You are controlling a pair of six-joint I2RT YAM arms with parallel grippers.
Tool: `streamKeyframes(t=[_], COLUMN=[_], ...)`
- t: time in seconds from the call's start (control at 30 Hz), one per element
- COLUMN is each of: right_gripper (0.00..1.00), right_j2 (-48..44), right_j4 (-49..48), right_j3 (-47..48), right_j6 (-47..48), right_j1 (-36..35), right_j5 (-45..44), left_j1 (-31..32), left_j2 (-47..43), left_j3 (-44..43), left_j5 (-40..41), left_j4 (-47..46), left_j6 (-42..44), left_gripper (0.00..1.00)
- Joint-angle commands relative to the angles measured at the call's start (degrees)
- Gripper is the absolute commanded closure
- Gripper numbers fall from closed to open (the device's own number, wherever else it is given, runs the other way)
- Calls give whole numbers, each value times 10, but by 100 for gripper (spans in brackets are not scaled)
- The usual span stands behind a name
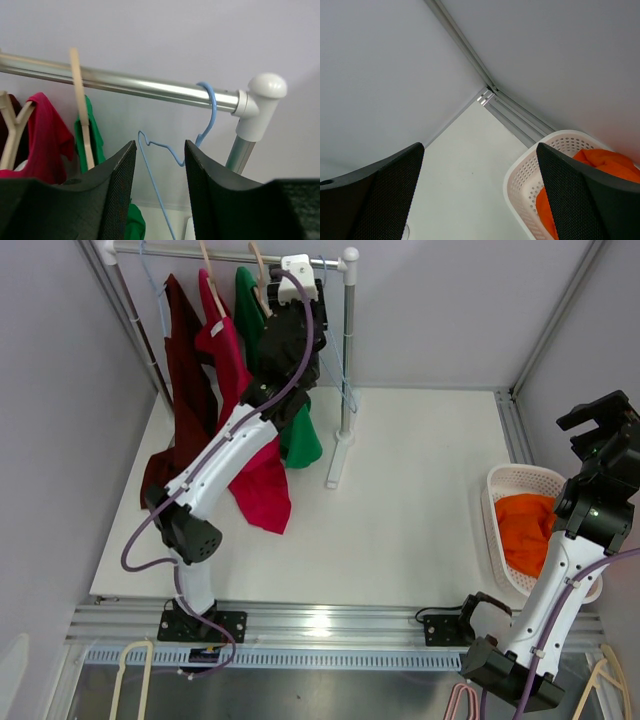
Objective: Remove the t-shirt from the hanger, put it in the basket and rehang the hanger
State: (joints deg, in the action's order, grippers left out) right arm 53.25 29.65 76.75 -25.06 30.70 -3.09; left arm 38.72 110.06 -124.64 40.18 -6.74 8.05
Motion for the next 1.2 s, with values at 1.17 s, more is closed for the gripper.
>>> streamKeyframes(t=[1.17], right_gripper=[1], right_j2=[46], right_j4=[-48], right_j3=[52], right_j6=[-9], right_j1=[-180], right_j5=[5], left_j1=[-50], left_j2=[103], left_j3=[-111], left_j5=[203], left_j4=[-110], left_j6=[180], left_gripper=[46])
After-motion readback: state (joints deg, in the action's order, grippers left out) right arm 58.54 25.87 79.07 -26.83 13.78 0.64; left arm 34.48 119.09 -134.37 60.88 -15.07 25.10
